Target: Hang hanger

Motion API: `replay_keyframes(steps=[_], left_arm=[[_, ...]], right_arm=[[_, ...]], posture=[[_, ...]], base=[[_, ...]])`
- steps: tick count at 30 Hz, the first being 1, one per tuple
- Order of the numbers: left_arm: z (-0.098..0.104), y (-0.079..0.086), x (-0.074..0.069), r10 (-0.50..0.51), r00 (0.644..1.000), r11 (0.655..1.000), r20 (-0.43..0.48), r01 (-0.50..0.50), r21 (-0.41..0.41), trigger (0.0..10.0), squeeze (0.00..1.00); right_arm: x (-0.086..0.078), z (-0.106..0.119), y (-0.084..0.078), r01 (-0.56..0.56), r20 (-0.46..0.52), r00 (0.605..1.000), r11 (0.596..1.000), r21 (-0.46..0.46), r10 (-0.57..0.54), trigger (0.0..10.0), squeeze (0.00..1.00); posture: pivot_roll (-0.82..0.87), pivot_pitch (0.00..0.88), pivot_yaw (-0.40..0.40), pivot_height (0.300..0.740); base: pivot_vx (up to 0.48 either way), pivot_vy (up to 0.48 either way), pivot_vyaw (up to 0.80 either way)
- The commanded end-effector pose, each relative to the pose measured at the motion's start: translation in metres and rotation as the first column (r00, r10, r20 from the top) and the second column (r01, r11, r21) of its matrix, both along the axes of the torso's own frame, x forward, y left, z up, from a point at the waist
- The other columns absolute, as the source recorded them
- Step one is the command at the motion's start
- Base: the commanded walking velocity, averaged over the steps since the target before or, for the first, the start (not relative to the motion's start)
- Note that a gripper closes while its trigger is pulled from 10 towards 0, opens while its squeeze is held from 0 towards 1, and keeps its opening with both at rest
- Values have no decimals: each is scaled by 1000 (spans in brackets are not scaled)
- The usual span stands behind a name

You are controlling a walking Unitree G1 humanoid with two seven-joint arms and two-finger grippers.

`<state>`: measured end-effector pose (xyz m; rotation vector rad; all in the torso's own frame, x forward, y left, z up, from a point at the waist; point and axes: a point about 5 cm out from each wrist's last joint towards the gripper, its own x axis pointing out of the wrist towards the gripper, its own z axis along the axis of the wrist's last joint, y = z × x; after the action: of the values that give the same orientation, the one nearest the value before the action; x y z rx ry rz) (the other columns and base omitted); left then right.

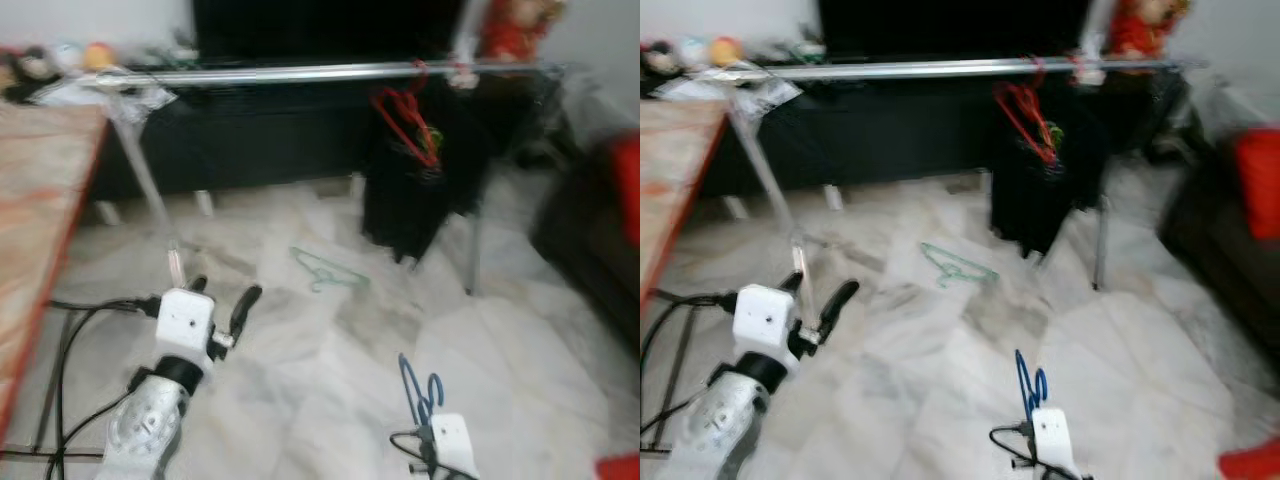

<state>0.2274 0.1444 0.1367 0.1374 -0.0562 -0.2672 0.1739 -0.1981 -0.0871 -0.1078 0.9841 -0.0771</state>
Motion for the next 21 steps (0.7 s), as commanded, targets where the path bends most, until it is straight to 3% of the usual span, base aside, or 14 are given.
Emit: replay_keyframes(steps=[1, 7, 14, 21], left_arm=[[1, 4, 0, 2, 1000, 1000, 4, -3, 19, 10000, 0], [-1, 1, 0, -18, 1000, 1000, -5, 18, 23, 10000, 0], [-4, -6, 5, -98, 995, 994, -36, 99, 45, 10000, 0], [-10, -5, 9, -161, 985, 980, -66, 167, 105, 10000, 0]], right_arm=[[-2, -2, 4, 3, -3, 1000, 1000, 10, -3, 10000, 0], [-2, -1, 4, -8, 1, 1000, 1000, 12, 8, 10000, 0], [5, 3, 10, -84, 78, 994, 994, 72, 78, 10000, 0], [12, 8, 16, -247, 127, 963, 968, 54, 238, 10000, 0]], posture=[[60, 58, -96, 740], [60, 58, -96, 740], [47, 49, -93, 740], [41, 41, -95, 740]], base=[[0, 0, -763], [0, 0, -763], [0, 0, 0], [0, 0, 0]])
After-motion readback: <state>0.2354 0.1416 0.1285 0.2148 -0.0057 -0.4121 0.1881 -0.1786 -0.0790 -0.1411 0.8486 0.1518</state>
